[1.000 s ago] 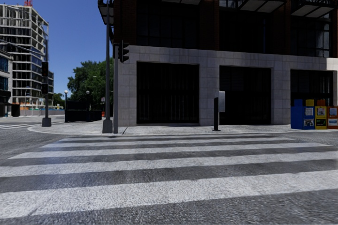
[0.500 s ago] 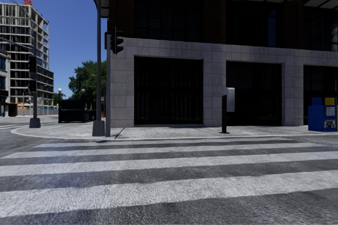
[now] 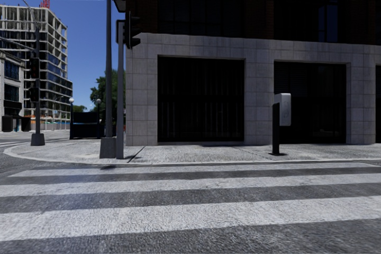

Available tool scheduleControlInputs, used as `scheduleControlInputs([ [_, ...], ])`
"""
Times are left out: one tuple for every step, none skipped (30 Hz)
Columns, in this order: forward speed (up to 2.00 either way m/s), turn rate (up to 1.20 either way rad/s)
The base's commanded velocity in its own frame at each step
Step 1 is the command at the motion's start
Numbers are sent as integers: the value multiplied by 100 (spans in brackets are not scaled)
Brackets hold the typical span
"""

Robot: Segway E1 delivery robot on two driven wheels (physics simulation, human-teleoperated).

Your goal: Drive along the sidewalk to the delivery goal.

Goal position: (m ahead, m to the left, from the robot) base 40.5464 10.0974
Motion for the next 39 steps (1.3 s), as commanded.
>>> scheduleControlInputs([
  [200, 30],
  [200, 30],
  [200, 30],
  [200, 30],
  [200, 30],
  [200, 30],
  [200, 30],
  [200, 30],
  [200, 30],
  [200, 30],
  [200, 30],
  [200, 30],
  [200, 30],
  [200, 30],
  [200, 30],
  [200, 30],
  [200, 30],
  [200, 30],
  [200, 30],
  [200, 30],
  [200, 30],
  [200, 30],
  [200, 30],
  [200, 30],
  [200, 30],
  [200, 30],
  [200, 30],
  [200, 30],
  [200, 30],
  [200, 30],
  [200, 30],
  [200, 28],
  [200, 28],
  [200, 27],
  [200, 27],
  [200, 27],
  [200, 27],
  [200, 27],
  [200, 22],
])
